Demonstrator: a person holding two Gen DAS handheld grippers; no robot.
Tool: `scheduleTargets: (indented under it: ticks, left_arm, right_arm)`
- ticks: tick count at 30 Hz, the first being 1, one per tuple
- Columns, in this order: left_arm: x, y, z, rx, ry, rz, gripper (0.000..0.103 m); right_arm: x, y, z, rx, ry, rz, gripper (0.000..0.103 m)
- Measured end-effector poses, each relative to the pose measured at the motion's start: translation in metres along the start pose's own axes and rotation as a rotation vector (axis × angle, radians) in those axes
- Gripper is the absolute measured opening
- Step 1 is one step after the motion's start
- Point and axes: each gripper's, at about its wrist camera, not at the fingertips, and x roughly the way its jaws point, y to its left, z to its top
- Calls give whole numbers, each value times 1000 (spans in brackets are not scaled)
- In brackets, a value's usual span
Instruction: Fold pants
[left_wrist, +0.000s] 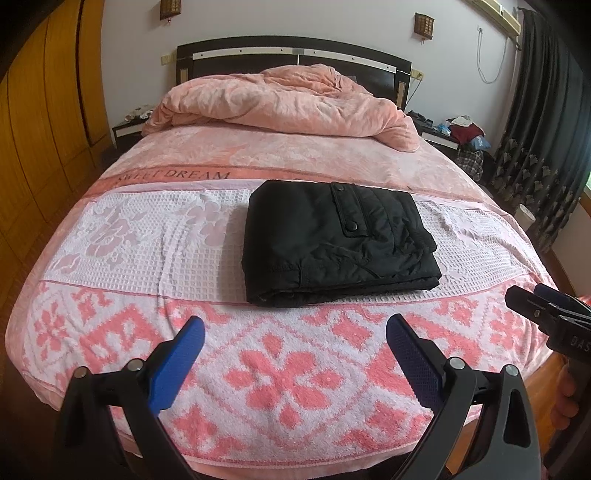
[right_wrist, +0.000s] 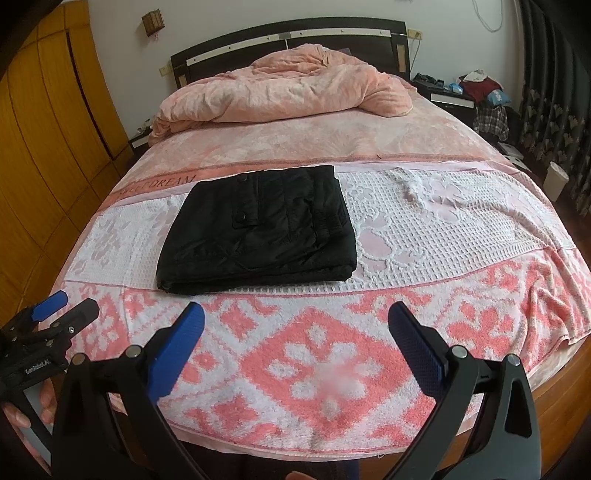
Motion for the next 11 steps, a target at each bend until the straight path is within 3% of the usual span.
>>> scheduleTargets:
  ticks: [11]
  left_arm:
    - [4,3,0,7,15,8,99]
  right_arm:
    - [2,0,0,0,4,-2,99]
